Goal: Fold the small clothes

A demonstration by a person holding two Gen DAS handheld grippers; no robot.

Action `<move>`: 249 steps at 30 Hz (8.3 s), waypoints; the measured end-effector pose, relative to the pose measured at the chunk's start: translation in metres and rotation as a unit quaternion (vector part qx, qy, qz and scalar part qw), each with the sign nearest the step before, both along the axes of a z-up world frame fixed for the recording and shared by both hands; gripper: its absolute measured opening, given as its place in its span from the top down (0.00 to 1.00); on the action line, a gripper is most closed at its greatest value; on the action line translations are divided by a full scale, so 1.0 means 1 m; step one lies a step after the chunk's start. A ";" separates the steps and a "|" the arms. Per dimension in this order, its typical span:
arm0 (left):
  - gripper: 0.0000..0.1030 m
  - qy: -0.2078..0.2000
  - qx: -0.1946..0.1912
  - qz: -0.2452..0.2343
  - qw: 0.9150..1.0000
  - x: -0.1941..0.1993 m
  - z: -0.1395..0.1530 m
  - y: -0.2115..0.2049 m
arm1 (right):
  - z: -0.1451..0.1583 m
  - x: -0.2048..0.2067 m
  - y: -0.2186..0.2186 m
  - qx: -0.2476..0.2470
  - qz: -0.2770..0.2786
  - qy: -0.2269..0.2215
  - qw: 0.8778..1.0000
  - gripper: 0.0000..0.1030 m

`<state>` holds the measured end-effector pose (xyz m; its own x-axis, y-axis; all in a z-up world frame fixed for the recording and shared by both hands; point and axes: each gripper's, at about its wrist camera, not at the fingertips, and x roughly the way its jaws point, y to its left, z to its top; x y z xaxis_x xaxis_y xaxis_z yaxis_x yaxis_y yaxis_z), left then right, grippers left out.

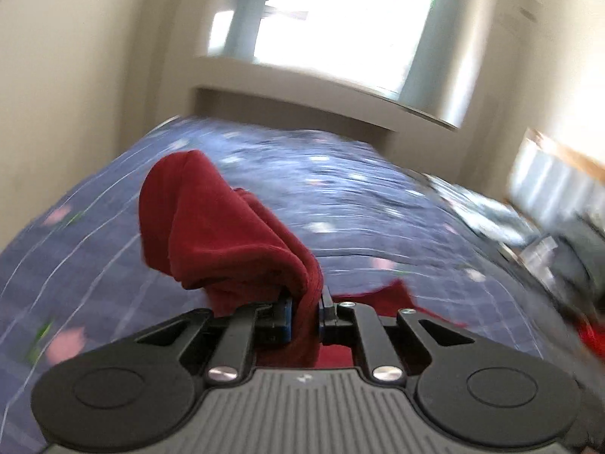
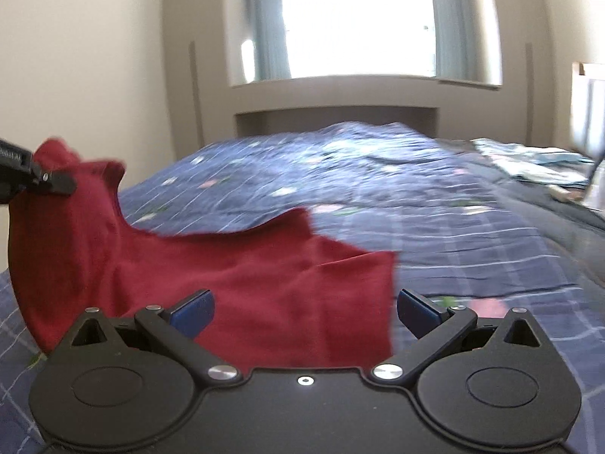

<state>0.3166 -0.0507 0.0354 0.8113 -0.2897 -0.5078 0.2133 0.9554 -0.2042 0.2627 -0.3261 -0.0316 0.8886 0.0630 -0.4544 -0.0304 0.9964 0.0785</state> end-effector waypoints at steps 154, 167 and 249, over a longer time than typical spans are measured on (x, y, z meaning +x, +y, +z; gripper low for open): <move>0.00 0.085 0.017 0.143 0.986 0.071 -0.129 -0.036 | -0.056 0.110 -0.053 0.039 -0.038 0.065 0.996 0.06; 0.00 0.079 0.011 0.144 0.986 0.070 -0.130 -0.036 | -0.056 0.109 -0.053 0.043 -0.039 0.064 0.996 0.04; 0.70 0.167 -0.077 -0.074 0.980 0.049 -0.065 -0.005 | -0.012 0.051 -0.045 0.214 0.020 0.055 0.975 0.75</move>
<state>0.3660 -0.0556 -0.0299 0.5509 -0.4855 -0.6788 0.2447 0.8716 -0.4248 0.3135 -0.3714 -0.0433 0.8290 0.3013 -0.4712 -0.0359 0.8695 0.4927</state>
